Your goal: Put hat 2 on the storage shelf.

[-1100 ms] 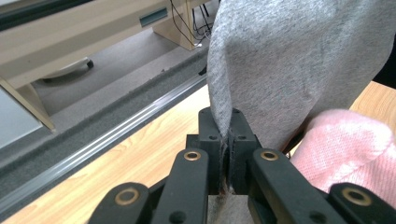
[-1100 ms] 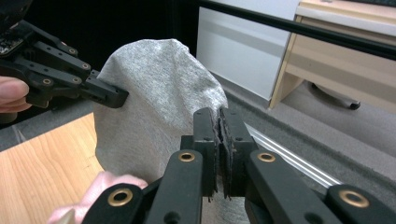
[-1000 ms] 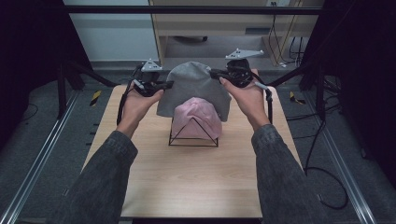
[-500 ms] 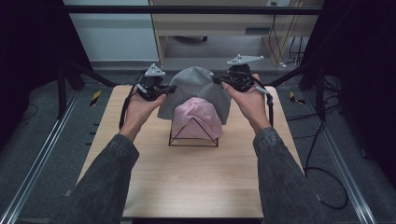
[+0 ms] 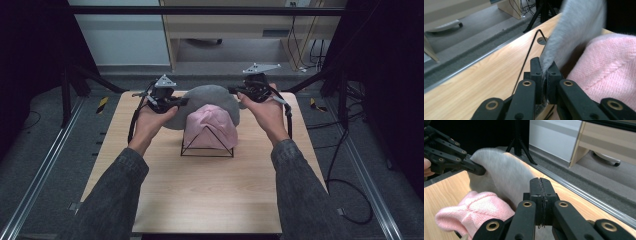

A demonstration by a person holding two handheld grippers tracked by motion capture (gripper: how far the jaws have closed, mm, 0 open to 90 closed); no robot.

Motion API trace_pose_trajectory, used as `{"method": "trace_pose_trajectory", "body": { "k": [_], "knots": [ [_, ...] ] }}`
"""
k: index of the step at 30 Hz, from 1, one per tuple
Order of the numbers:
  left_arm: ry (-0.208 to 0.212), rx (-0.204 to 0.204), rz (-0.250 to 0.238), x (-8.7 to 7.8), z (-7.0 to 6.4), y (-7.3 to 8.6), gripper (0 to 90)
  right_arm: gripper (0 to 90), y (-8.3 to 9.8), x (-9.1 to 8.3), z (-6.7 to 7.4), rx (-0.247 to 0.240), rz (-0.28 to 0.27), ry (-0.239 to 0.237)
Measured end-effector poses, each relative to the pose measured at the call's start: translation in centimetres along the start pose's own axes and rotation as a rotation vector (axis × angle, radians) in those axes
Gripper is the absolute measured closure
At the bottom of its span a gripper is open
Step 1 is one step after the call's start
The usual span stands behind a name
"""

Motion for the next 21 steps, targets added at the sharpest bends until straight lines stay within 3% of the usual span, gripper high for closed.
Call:
{"method": "trace_pose_trajectory", "body": {
  "k": [3, 21],
  "knots": [
    [-0.007, -0.009, 0.013, 0.4, 0.1, 0.4, 87.0, 90.0, 0.2, 0.2, 0.2, -0.014, 0.015, 0.001],
    [-0.005, -0.047, 0.058, 3.0, 0.1, 3.6, 85.7, 90.0, 1.5, 0.1, -0.3, 0.017, 0.021, 0.005]
  ]
}}
Point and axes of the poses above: each handheld gripper's, and its own axes: x roughly forward along the jaws, y roughly out of its underside, z roughly to its left, the point moved 7 cm from there along x, roughly forward along the jaws, and after that the axes turned 8 degrees about z, right-handed, at the moved point
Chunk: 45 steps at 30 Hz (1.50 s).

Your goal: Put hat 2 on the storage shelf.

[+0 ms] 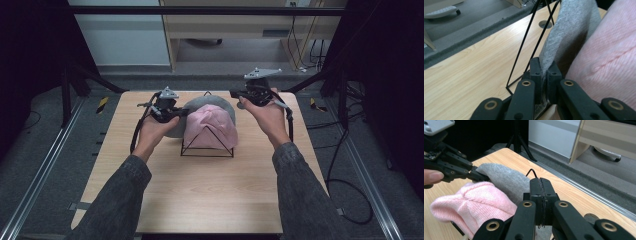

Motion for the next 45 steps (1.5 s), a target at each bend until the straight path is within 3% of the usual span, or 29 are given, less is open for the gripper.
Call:
{"method": "trace_pose_trajectory", "body": {
  "k": [11, 13, 17, 20, 22, 23, 24, 26, 27, 28, 30, 31, 34, 38, 45],
  "knots": [
    [-0.006, -0.008, 0.022, 1.0, 0.1, 1.1, 83.7, 90.0, 0.9, -0.1, -0.4, 0.015, 0.003, 0.001],
    [-0.01, -0.013, 0.017, 1.0, 0.1, 1.1, 75.5, 90.0, 1.0, -0.2, -0.4, 0.017, 0.004, 0.001],
    [-0.061, -0.017, 0.015, 0.0, 0.3, 1.1, 61.1, 86.7, 1.2, -0.7, -0.4, 0.025, -0.002, 0.002],
    [-0.075, -0.009, 0.013, -0.7, 0.3, 1.1, 56.6, 83.8, 1.3, -1.0, -0.4, 0.026, -0.005, 0.006],
    [-0.084, -0.012, 0.005, -1.7, 0.3, 1.0, 49.7, 74.4, 1.4, -1.5, -0.3, 0.026, -0.013, 0.013],
    [-0.084, -0.012, 0.005, -1.7, 0.3, 1.0, 47.4, 74.4, 1.4, -1.5, -0.3, 0.026, -0.013, 0.013],
    [-0.095, -0.007, 0.005, -2.4, 0.2, 1.0, 45.0, 64.9, 1.4, -1.9, -0.1, 0.036, -0.02, 0.017],
    [-0.113, 0.012, 0.006, -3.1, 0.0, 1.0, 40.2, 54.7, 1.7, -2.1, 0.1, 0.038, -0.012, 0.02],
    [-0.113, 0.012, 0.006, -3.1, 0.0, 1.0, 37.6, 54.7, 1.7, -2.1, 0.1, 0.038, -0.012, 0.02],
    [-0.114, 0.017, 0.016, -3.8, -0.3, 1.1, 34.6, 46.1, 2.0, -2.5, 0.4, 0.031, -0.003, 0.034],
    [-0.117, 0.017, 0.018, -4.2, -0.4, 1.2, 30.3, 42.3, 2.2, -2.7, 0.5, 0.03, -0.002, 0.037],
    [-0.118, 0.022, 0.033, -4.8, -0.6, 1.4, 26.8, 32.7, 2.6, -3.2, 0.8, 0.029, -0.003, 0.053],
    [-0.11, 0.02, 0.054, -5.6, -1.1, 2.0, 20.3, 23.6, 3.4, -3.8, 1.0, 0.031, 0.003, 0.07],
    [-0.087, 0.024, 0.055, -6.5, -2.0, 2.7, 15.9, 15.8, 4.7, -4.2, 1.1, 0.045, 0.013, 0.076],
    [-0.066, 0.037, 0.048, -7.0, -3.2, 3.5, 13.1, 13.2, 6.6, -4.3, 0.9, 0.056, 0.012, 0.088]
  ]
}}
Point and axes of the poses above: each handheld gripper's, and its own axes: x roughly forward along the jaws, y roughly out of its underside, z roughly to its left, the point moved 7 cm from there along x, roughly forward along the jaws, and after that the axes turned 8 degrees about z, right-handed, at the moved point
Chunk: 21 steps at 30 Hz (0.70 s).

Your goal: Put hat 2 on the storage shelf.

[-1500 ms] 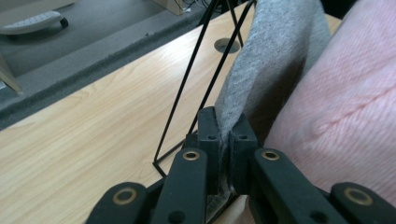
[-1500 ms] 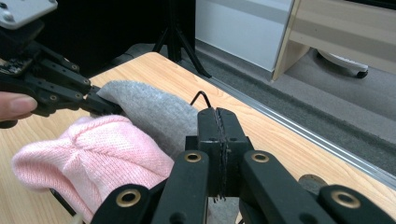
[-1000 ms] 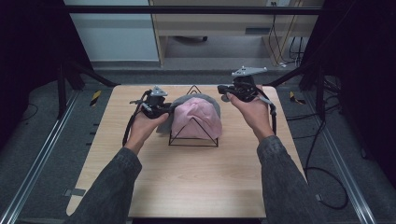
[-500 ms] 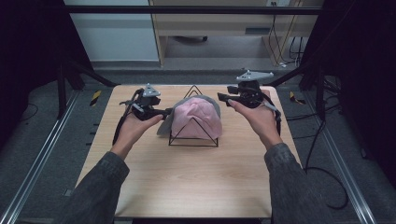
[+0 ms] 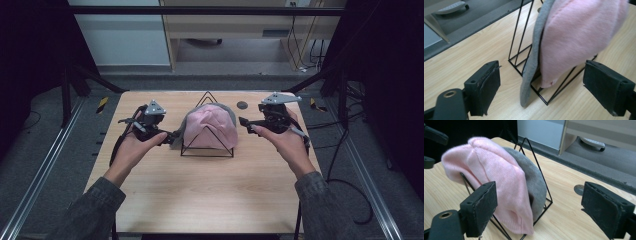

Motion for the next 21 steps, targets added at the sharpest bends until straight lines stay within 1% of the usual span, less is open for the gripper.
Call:
{"method": "trace_pose_trajectory", "body": {
  "k": [3, 5, 9, 11, 14, 16, 18, 19, 21],
  "knots": [
    [0.012, 0.017, 0.0, -0.2, -0.6, 0.2, 11.8, 11.6, 0.7, -0.2, -0.3, 0.014, 0.009, 0.007],
    [0.014, 0.021, -0.002, -0.3, -0.8, 0.4, 11.4, 10.8, 0.8, -0.3, -0.3, 0.016, 0.007, 0.007],
    [0.022, 0.024, 0.001, -0.2, -1.0, 0.7, 9.8, 9.4, 1.1, -0.5, -0.3, 0.011, 0.006, 0.012],
    [0.027, 0.031, 0.0, -0.2, -1.2, 1.1, 9.4, 8.3, 1.2, -0.8, -0.1, 0.007, -0.003, 0.014],
    [0.03, 0.04, 0.002, -0.3, -1.4, 1.4, 8.4, 7.4, 1.5, -1.0, -0.1, 0.005, -0.002, 0.015],
    [0.041, 0.047, -0.004, -0.4, -1.6, 1.9, 7.6, 6.3, 2.1, -1.3, -0.1, -0.01, 0.004, 0.038],
    [0.049, 0.051, -0.01, -0.5, -1.7, 2.1, 7.3, 6.2, 2.4, -1.4, -0.1, -0.015, 0.001, 0.046],
    [0.055, 0.055, -0.011, -0.6, -1.8, 2.6, 6.5, 5.4, 3.2, -1.6, -0.1, -0.009, 0.007, 0.05],
    [0.054, 0.054, -0.006, -0.6, -1.8, 3.2, 6.4, 4.9, 4.0, -1.8, -0.1, -0.024, 0.017, 0.057]
  ]
}}
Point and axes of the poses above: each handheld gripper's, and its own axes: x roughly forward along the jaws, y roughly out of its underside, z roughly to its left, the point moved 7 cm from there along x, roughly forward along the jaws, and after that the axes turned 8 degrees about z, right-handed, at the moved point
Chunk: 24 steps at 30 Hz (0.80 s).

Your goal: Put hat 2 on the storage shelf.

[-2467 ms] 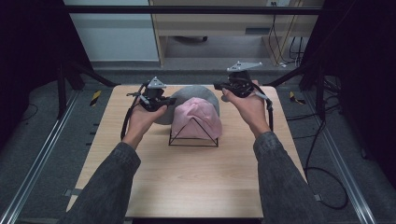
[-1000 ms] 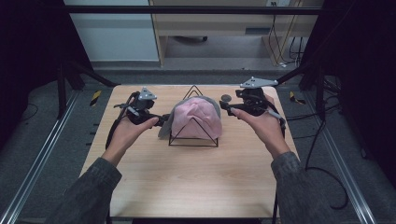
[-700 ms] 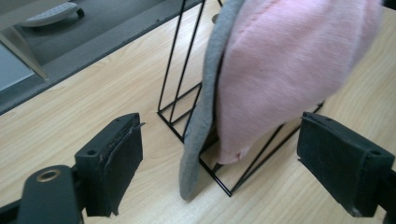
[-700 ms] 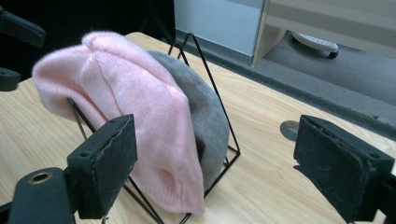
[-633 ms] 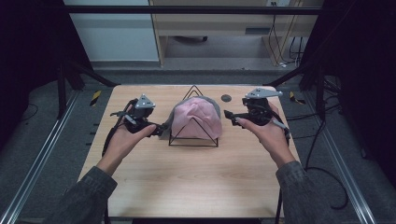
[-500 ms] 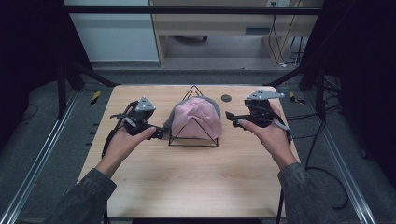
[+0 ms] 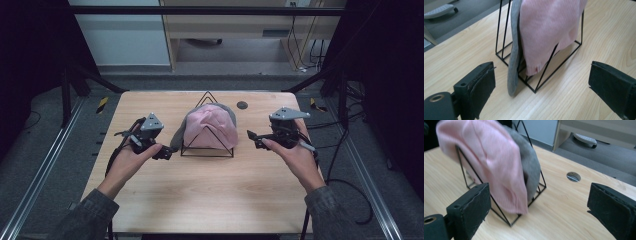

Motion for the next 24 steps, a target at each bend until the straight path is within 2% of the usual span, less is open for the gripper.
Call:
{"method": "trace_pose_trajectory", "body": {
  "k": [1, 2, 6, 7, 8, 9, 14, 16, 22, 24],
  "knots": [
    [0.0, 0.0, 0.0, 0.0, 0.0, 0.0, 6.4, 4.8, 0.4, -0.1, 0.0, -0.001, 0.004, 0.005],
    [0.003, -0.003, 0.005, 0.1, 0.0, 0.6, 6.4, 4.9, 0.7, -0.2, 0.0, -0.001, 0.004, 0.008],
    [0.015, -0.001, 0.02, 0.1, -0.1, 1.7, 6.4, 5.0, 1.7, -0.5, 0.3, 0.012, 0.003, -0.008],
    [0.017, -0.005, 0.019, 0.1, -0.1, 2.0, 6.4, 4.9, 2.5, -0.6, 0.6, 0.007, 0.015, -0.021],
    [0.019, -0.007, 0.022, 0.2, 0.0, 2.3, 6.4, 4.9, 2.5, -0.6, 0.6, 0.007, 0.015, -0.021],
    [0.019, -0.016, 0.028, 0.3, 0.1, 2.9, 6.4, 4.9, 3.7, -0.5, 0.9, -0.007, 0.041, -0.031],
    [0.017, -0.019, 0.059, 0.8, 0.2, 4.3, 6.4, 4.8, 5.7, -0.3, 1.3, -0.021, 0.078, -0.045],
    [0.019, -0.02, 0.076, 1.1, 0.2, 5.1, 6.4, 5.0, 7.3, 0.0, 1.4, -0.019, 0.107, -0.05],
    [0.024, -0.025, 0.109, 1.7, 0.1, 6.6, 6.4, 6.1, 9.4, 0.5, 1.1, -0.002, 0.142, -0.047],
    [0.027, -0.024, 0.123, 2.0, 0.1, 7.2, 6.4, 6.5, 10.3, 0.7, 1.0, 0.021, 0.156, -0.049]
  ]
}}
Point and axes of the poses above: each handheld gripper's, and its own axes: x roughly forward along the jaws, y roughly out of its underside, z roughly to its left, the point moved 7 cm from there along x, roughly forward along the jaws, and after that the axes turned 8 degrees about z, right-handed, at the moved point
